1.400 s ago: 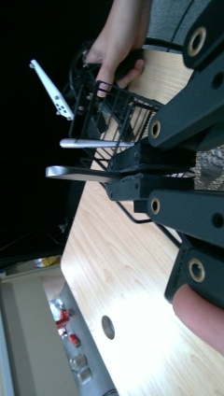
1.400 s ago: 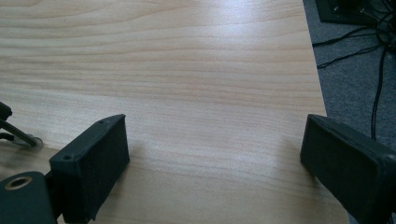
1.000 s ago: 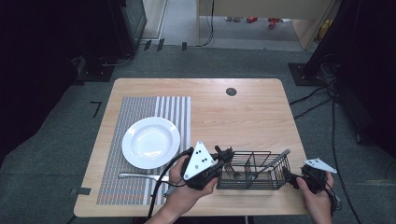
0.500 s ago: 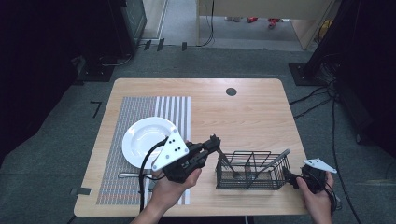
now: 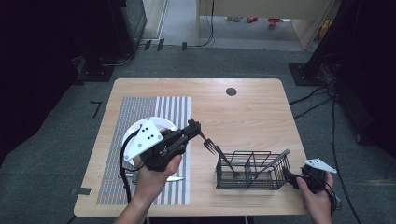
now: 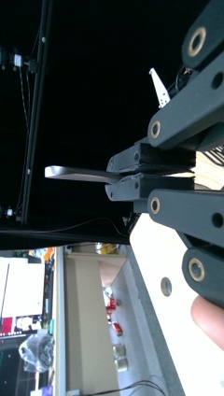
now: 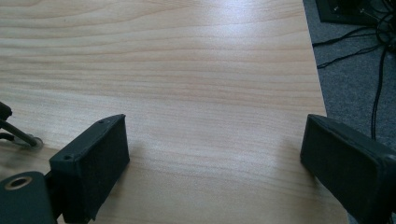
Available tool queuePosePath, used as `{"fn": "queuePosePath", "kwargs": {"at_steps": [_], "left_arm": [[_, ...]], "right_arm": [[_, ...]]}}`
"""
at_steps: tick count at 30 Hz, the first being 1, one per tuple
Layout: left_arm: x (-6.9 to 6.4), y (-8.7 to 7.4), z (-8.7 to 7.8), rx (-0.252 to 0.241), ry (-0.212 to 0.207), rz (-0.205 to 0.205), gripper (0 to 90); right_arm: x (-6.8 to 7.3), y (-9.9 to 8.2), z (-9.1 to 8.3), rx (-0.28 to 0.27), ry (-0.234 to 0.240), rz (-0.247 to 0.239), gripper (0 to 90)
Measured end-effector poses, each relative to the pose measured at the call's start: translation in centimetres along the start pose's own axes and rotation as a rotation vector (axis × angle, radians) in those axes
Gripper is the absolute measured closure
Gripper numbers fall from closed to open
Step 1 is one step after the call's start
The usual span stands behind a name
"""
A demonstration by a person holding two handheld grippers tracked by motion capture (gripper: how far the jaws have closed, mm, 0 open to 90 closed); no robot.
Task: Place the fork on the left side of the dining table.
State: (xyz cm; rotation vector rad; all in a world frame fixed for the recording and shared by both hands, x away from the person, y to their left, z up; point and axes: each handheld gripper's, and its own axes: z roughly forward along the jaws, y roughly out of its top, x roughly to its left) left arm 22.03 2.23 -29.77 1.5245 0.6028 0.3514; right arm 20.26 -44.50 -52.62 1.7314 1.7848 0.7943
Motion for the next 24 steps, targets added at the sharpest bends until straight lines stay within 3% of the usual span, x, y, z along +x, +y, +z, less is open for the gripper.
{"fn": "queuePosePath", "kwargs": {"at_steps": [1, 4, 7, 9, 17, 24], "left_arm": [[0.6, 0.0, -0.2, 0.003, 0.006, -0.025, 88.8], [1.3, -0.1, -0.3, -0.004, 0.017, -0.039, 88.8], [2.3, -0.2, -0.5, -0.002, 0.054, -0.041, 88.7], [3.2, -0.4, -0.5, 0.005, 0.059, -0.080, 88.7], [5.7, -1.5, -0.3, 0.009, 0.105, -0.132, 88.7], [8.3, -2.7, -0.6, -0.041, 0.168, -0.178, 88.7]], "right_arm": [[0.0, 0.0, 0.0, -0.002, 0.000, 0.000, 7.9], [0.0, 0.0, 0.0, -0.001, 0.000, 0.001, 7.9], [0.0, 0.0, 0.0, -0.001, 0.000, 0.000, 7.9], [0.0, 0.0, 0.0, -0.001, 0.000, 0.000, 7.9], [0.0, 0.0, 0.0, 0.000, -0.001, -0.001, 7.7], [0.0, 0.0, 0.0, 0.000, -0.002, 0.000, 7.7]]}}
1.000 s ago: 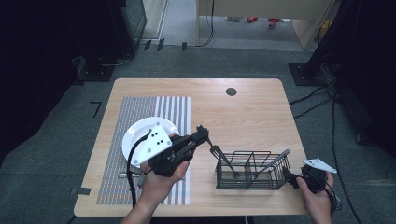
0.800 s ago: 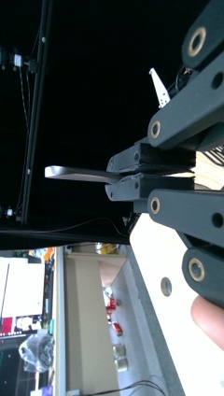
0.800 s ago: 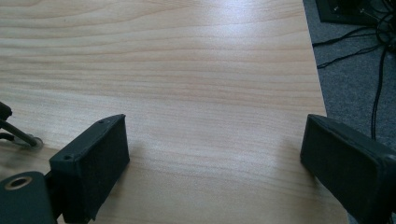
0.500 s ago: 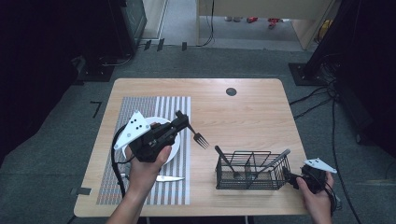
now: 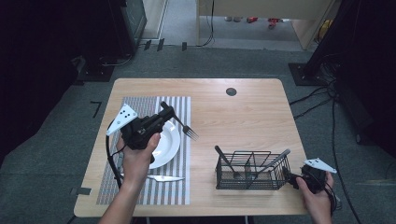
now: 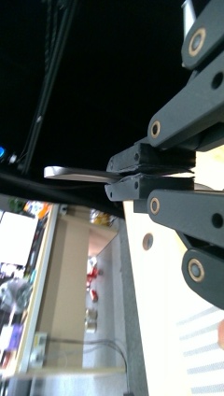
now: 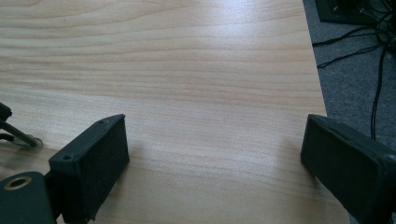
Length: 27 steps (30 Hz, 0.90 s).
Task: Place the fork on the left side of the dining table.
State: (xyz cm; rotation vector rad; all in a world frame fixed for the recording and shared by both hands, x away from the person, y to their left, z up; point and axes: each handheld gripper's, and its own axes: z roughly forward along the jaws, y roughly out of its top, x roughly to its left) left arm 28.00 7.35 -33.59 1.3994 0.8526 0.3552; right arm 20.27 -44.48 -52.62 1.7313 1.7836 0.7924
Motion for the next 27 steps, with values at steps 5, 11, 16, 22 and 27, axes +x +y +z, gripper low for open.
{"fn": "queuePosePath", "kwargs": {"at_steps": [5, 11, 16, 22, 27], "left_arm": [[2.3, -0.5, 0.0, 0.016, 0.017, -0.101, 88.8], [5.6, -1.7, 0.2, 0.070, 0.013, -0.281, 88.8], [7.4, -3.2, 0.4, 0.008, 0.026, -0.342, 88.8], [8.9, -4.1, 0.4, -0.016, 0.057, -0.395, 88.6], [10.2, -4.5, 0.3, -0.048, 0.071, -0.470, 88.4]], "right_arm": [[0.0, 0.0, 0.0, 0.000, 0.001, 0.000, 7.7], [0.0, 0.0, 0.0, 0.000, 0.001, -0.001, 7.7], [0.0, 0.0, 0.0, 0.000, 0.000, 0.001, 7.7], [0.0, 0.0, 0.0, 0.000, 0.000, 0.000, 7.7], [0.0, 0.0, 0.0, 0.000, 0.001, 0.000, 7.7]]}}
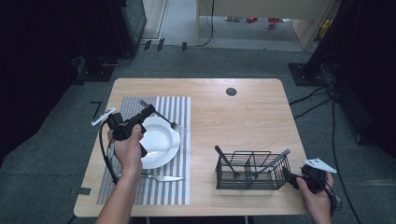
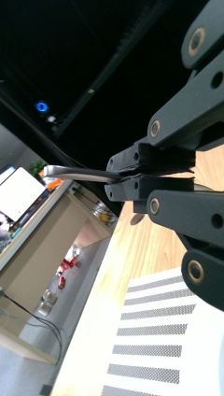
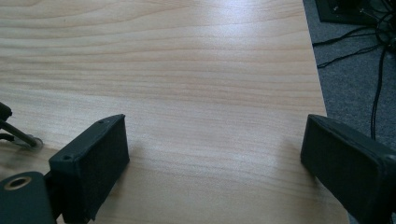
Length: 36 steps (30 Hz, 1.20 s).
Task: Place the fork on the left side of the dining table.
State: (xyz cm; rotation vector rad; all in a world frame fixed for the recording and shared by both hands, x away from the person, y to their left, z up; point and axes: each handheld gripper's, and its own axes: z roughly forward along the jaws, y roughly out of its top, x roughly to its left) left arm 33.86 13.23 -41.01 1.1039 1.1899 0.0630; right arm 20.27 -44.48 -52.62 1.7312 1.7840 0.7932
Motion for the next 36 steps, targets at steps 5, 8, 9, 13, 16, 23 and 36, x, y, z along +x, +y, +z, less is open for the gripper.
{"fn": "queuePosePath", "kwargs": {"at_steps": [5, 8, 9, 13, 16, 23, 36], "left_arm": [[1.9, 0.0, 0.4, 0.001, 0.005, -0.129, 87.6], [2.8, -0.1, 0.7, -0.005, 0.014, -0.183, 88.2], [2.9, -0.1, 0.8, -0.013, 0.025, -0.186, 88.3], [3.6, -0.3, 1.4, -0.101, 0.046, -0.285, 88.4], [4.2, -0.6, 1.9, -0.138, 0.044, -0.284, 88.4], [5.7, -1.1, 2.9, -0.183, 0.034, -0.317, 88.5], [8.5, -1.6, 4.7, -0.298, 0.135, -0.406, 88.5]], "right_arm": [[0.0, 0.0, 0.0, 0.000, 0.000, 0.000, 7.7], [0.0, 0.0, 0.0, 0.001, 0.000, 0.000, 7.7], [0.0, 0.0, 0.0, 0.001, 0.001, 0.000, 7.7], [0.0, 0.0, 0.0, 0.001, 0.001, -0.001, 7.7], [0.0, 0.0, 0.0, 0.001, 0.002, -0.002, 7.7], [0.0, 0.0, 0.0, 0.001, 0.002, -0.002, 7.7], [0.0, 0.0, 0.0, 0.000, 0.002, -0.001, 7.7]]}}
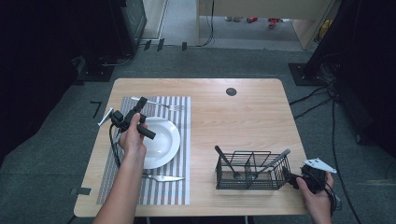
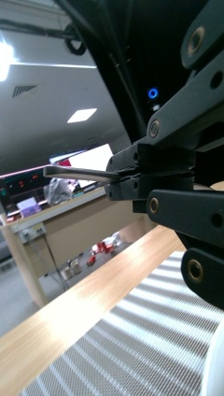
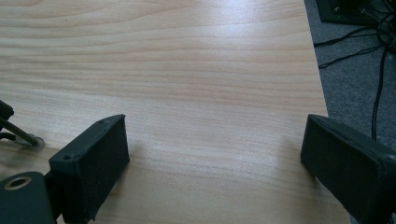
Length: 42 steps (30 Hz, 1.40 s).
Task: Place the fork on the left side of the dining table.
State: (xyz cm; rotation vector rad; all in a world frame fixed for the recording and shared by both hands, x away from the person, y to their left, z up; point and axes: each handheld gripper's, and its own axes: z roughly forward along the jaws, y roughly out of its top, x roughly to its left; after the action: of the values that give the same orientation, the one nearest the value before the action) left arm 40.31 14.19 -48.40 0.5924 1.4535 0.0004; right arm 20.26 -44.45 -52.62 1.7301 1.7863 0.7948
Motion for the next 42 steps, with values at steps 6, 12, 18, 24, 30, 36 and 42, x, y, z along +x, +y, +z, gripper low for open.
{"fn": "queuePosePath", "kwargs": {"at_steps": [6, 12, 18, 24, 30, 36, 42], "left_arm": [[1.4, 0.1, 1.0, -0.008, 0.074, 0.034, 88.4], [2.1, -0.2, 2.0, -0.020, 0.158, 0.129, 88.3], [2.3, -0.4, 2.7, 0.006, 0.216, 0.223, 87.3], [2.5, -0.4, 2.8, 0.048, 0.299, 0.317, 84.5], [2.4, 0.0, 2.9, 0.097, 0.344, 0.369, 80.9], [2.1, 0.1, 3.3, 0.174, 0.467, 0.455, 69.9], [2.5, -0.1, 3.5, 0.215, 0.509, 0.476, 65.5]], "right_arm": [[0.0, 0.0, 0.0, 0.000, 0.001, -0.002, 7.7], [0.0, 0.0, 0.0, 0.000, 0.002, -0.004, 7.7], [0.0, 0.0, 0.0, 0.000, 0.002, -0.003, 7.7], [0.0, 0.0, 0.0, 0.000, 0.006, -0.009, 7.7], [0.0, -0.1, 0.0, 0.000, 0.007, -0.009, 7.8], [0.0, 0.0, 0.0, 0.000, 0.007, -0.010, 7.8], [0.0, -0.1, -0.1, 0.001, 0.007, -0.009, 7.7]]}}
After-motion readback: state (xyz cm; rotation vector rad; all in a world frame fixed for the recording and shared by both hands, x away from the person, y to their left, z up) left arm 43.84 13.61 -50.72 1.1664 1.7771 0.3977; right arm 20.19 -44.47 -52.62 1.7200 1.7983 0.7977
